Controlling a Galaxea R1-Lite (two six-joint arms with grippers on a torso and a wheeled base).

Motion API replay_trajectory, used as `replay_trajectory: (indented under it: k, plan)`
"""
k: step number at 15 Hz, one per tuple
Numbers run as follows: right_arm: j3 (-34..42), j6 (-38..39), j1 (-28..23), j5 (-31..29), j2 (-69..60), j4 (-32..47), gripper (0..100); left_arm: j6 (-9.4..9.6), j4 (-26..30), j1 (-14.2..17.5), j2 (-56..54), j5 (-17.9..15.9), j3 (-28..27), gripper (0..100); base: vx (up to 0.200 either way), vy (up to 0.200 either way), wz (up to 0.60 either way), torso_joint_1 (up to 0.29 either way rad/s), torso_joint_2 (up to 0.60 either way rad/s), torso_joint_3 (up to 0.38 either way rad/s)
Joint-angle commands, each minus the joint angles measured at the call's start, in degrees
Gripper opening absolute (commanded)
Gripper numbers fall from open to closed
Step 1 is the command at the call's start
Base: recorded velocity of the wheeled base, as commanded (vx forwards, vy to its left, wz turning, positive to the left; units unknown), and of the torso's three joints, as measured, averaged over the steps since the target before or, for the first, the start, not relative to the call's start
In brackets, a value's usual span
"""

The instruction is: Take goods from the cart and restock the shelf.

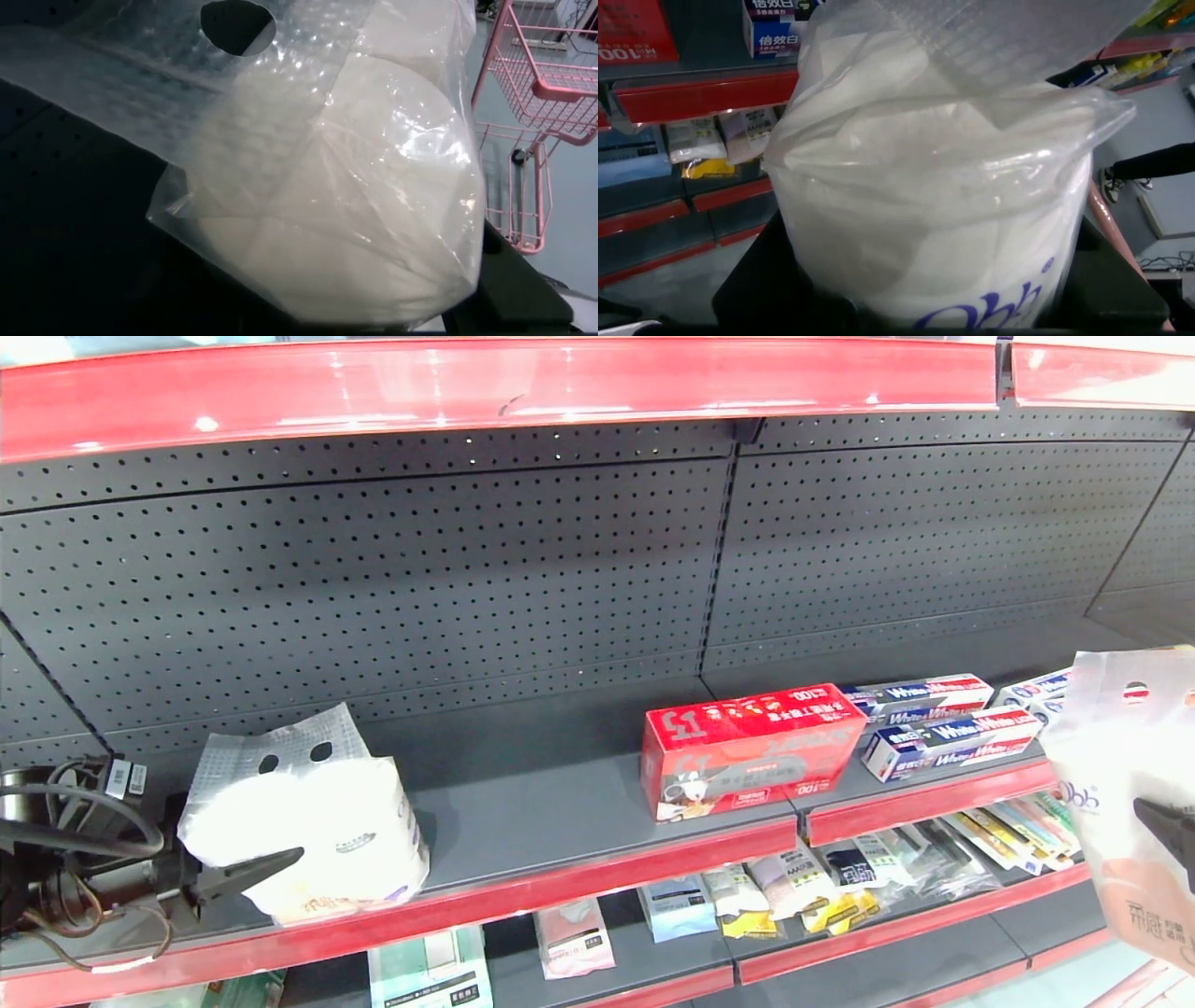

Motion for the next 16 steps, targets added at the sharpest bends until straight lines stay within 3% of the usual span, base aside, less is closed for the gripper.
replay_trajectory:
  k: [1,4,5,7,11,16]
  plan:
    - [0.13,-0.03,0.12,-0.22,-0.15,-0.02,0,0.0,0.26,-0.02,0.18,0.18,1.35,0,0.0,0.0,0.0,0.0,0.0,0.0]
    - [0.04,-0.03,0.12,-0.22,-0.15,-0.02,0,0.0,0.17,-0.02,0.27,0.1,1.17,0,0.0,0.0,0.0,0.0,0.0,0.0]
    - [0.13,-0.03,0.12,-0.22,-0.15,-0.02,0,0.0,0.17,-0.02,0.27,0.1,1.17,100,0.0,0.0,0.0,0.0,0.0,0.0]
    - [0.39,-0.03,0.12,-0.22,-0.24,-0.02,0,-0.62,0.34,-0.02,0.09,0.01,1.35,100,0.0,0.0,0.0,0.0,0.0,0.0]
    - [0.39,-0.12,0.12,-0.22,-0.41,-0.02,0,-0.09,-0.1,0.25,-0.35,0.01,0.82,100,0.0,0.0,0.0,0.0,0.0,0.0]
    - [0.21,-0.47,0.12,-0.22,-0.32,-0.02,0,-0.7,-2.73,5.43,-4.22,0.01,2.14,100,0.0,0.0,0.0,0.0,0.0,0.0]
